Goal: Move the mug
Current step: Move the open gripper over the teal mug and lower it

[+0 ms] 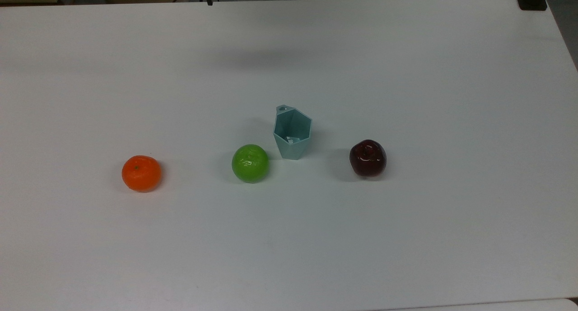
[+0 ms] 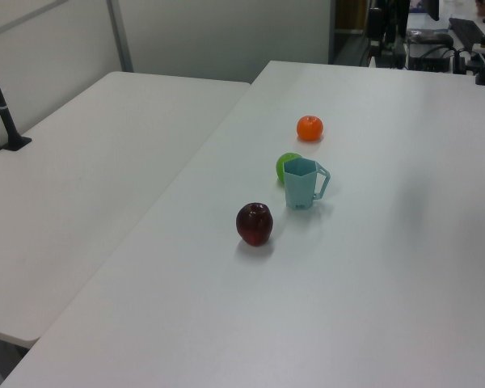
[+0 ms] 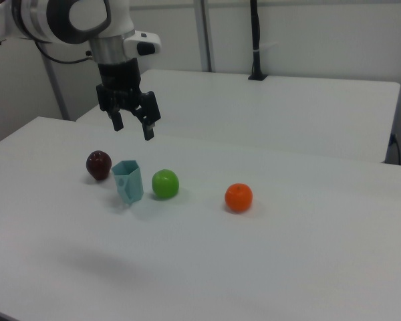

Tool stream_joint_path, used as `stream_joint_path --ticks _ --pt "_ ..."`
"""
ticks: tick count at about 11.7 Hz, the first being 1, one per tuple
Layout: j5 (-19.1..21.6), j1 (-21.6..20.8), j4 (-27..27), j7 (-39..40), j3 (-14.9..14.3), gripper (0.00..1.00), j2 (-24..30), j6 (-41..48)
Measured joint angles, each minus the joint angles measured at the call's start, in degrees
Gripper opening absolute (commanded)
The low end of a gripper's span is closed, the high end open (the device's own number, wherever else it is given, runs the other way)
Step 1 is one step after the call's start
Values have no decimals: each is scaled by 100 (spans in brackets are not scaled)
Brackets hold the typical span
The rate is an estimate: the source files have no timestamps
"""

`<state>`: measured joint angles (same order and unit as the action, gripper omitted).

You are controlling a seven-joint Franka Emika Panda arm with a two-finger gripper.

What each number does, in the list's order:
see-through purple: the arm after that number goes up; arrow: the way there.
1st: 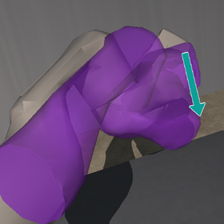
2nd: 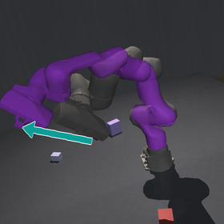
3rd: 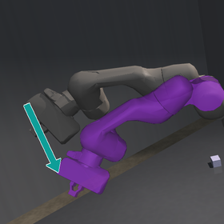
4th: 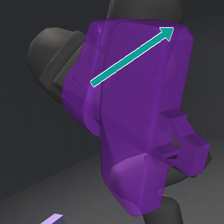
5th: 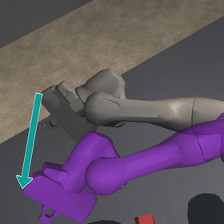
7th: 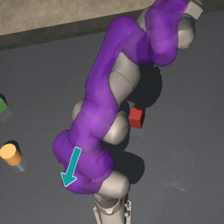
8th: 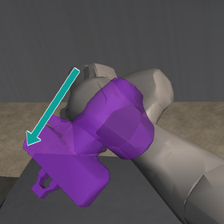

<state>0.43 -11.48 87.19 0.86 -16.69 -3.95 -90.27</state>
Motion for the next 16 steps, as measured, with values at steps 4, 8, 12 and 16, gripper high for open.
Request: stream_joint_path --ticks 4,8,12,16 --pt "15 2 0 -2 0 100 24 144" --pt "192 -6 26 679 25 100 -11 49" --pt "304 -43 258 1646 120 100 -139 -38" --pt "306 -89 651 1798 609 100 -604 -909"
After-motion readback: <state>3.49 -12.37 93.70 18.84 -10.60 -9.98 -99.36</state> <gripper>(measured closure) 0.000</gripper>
